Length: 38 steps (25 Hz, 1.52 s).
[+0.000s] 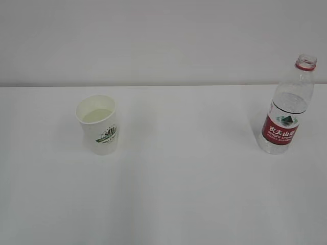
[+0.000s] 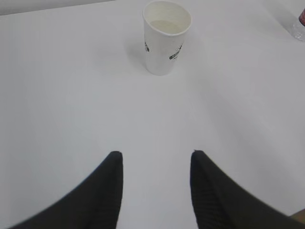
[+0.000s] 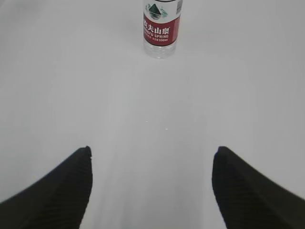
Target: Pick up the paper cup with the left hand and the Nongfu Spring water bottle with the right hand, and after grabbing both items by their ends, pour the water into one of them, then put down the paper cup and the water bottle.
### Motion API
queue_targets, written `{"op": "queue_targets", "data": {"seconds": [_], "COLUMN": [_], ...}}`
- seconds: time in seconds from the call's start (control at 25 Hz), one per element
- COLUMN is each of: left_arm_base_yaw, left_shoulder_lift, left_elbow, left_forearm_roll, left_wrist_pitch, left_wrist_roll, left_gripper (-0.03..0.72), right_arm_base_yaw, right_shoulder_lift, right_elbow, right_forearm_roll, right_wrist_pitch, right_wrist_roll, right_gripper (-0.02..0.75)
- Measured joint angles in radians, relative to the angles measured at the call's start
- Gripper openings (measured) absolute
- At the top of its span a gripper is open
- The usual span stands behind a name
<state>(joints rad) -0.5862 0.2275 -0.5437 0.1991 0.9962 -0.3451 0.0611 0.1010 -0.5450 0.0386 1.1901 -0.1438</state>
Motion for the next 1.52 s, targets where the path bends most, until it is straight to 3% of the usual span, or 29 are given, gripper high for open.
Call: {"op": "queue_targets", "data": {"seconds": [1.52], "left_arm_base_yaw": [0.000], "left_shoulder_lift": [0.000], "left_elbow": [0.000], "left_forearm_roll": [0.009], "left_wrist_pitch": [-0.002], "left_wrist_roll": [-0.015], "left_gripper": [0.328], "right_arm_base_yaw": [-0.003], "right_shoulder_lift": [0.000], "right_elbow": [0.038], "right_forearm_roll": [0.035], "right_wrist_pitch": [-0.046], "right_wrist_roll": [0.000], "right_gripper": [0.588]}}
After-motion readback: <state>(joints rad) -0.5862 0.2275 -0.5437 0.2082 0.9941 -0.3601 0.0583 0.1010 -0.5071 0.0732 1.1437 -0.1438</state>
